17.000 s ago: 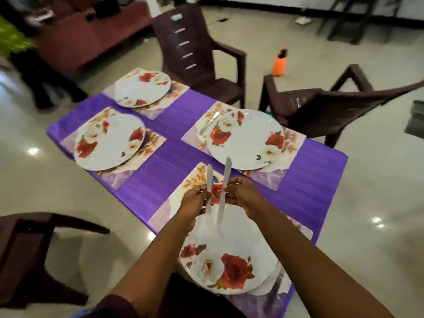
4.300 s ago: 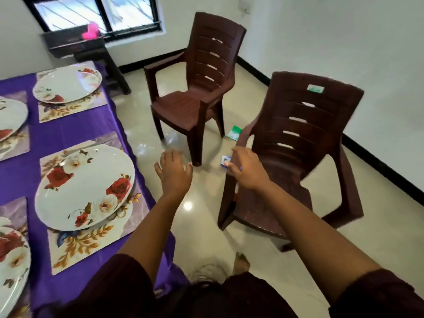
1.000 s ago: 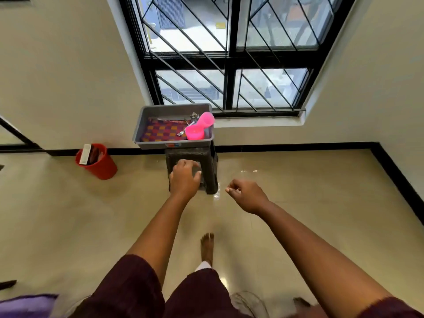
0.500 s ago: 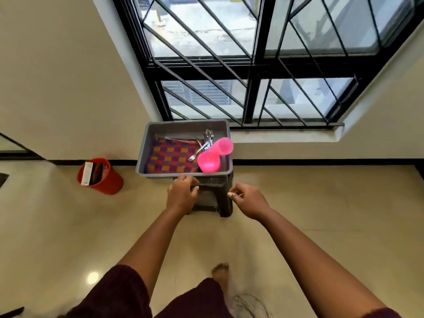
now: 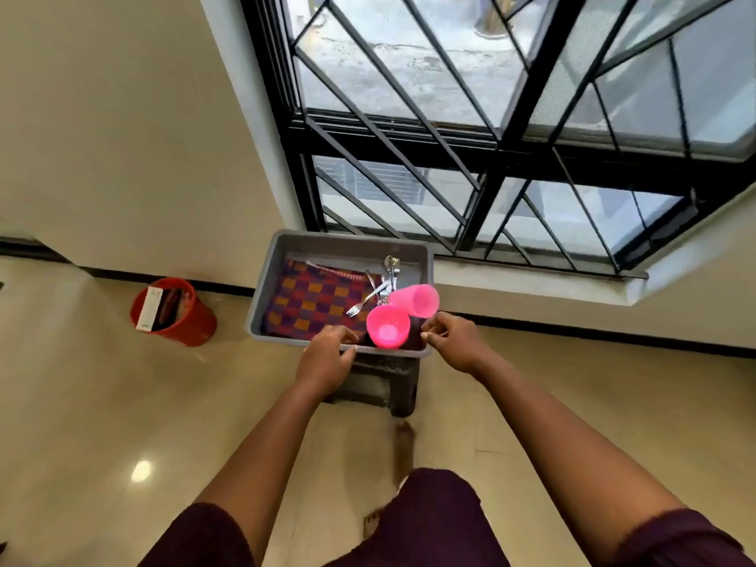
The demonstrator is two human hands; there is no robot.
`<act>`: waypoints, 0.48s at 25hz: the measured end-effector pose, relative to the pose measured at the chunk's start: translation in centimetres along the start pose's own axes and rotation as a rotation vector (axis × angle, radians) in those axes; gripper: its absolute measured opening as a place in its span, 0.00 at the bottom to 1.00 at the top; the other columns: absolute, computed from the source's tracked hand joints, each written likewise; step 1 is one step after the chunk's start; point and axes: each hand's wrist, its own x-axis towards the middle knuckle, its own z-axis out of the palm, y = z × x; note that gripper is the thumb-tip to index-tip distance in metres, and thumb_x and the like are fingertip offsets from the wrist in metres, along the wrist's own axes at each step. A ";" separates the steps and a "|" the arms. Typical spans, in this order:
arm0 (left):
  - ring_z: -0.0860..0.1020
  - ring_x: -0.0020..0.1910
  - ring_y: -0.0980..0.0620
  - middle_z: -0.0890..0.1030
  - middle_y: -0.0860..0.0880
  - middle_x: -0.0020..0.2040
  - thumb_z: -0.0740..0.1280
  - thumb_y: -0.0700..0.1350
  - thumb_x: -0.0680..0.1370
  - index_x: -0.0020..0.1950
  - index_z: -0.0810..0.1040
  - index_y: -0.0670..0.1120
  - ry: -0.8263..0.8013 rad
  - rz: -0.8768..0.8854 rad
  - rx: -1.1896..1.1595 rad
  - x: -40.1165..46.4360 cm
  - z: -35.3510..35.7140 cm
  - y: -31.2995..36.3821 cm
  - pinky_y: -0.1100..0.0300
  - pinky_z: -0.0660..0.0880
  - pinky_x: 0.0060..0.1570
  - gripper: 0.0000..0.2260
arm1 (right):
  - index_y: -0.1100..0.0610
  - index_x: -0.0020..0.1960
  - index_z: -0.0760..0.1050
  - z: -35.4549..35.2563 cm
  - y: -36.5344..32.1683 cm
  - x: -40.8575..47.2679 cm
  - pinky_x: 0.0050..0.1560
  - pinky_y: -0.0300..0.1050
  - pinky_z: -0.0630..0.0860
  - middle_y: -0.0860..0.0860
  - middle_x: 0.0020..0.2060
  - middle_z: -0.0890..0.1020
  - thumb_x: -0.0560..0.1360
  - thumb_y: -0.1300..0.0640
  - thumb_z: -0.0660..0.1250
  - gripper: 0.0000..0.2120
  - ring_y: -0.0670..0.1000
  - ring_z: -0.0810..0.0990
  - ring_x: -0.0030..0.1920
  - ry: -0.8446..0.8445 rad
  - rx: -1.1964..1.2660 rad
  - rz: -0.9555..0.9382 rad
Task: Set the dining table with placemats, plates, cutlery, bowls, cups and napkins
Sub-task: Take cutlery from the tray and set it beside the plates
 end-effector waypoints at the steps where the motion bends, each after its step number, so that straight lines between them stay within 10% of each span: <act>1: 0.75 0.51 0.53 0.77 0.51 0.53 0.67 0.45 0.78 0.55 0.78 0.48 -0.008 -0.018 -0.003 0.9 -0.2 -0.3 0.56 0.75 0.51 0.06 | 0.52 0.48 0.76 -0.4 -0.4 1.9 0.48 0.47 0.75 0.51 0.45 0.82 0.76 0.57 0.68 0.01 0.52 0.79 0.46 -0.006 -0.016 -0.011; 12: 0.76 0.55 0.47 0.76 0.47 0.56 0.65 0.48 0.79 0.58 0.77 0.46 -0.170 -0.277 0.030 15.7 1.2 -2.2 0.50 0.74 0.55 0.10 | 0.56 0.54 0.78 -2.1 -3.1 23.2 0.53 0.48 0.76 0.52 0.48 0.82 0.77 0.59 0.68 0.07 0.53 0.80 0.49 -0.131 -0.105 -0.031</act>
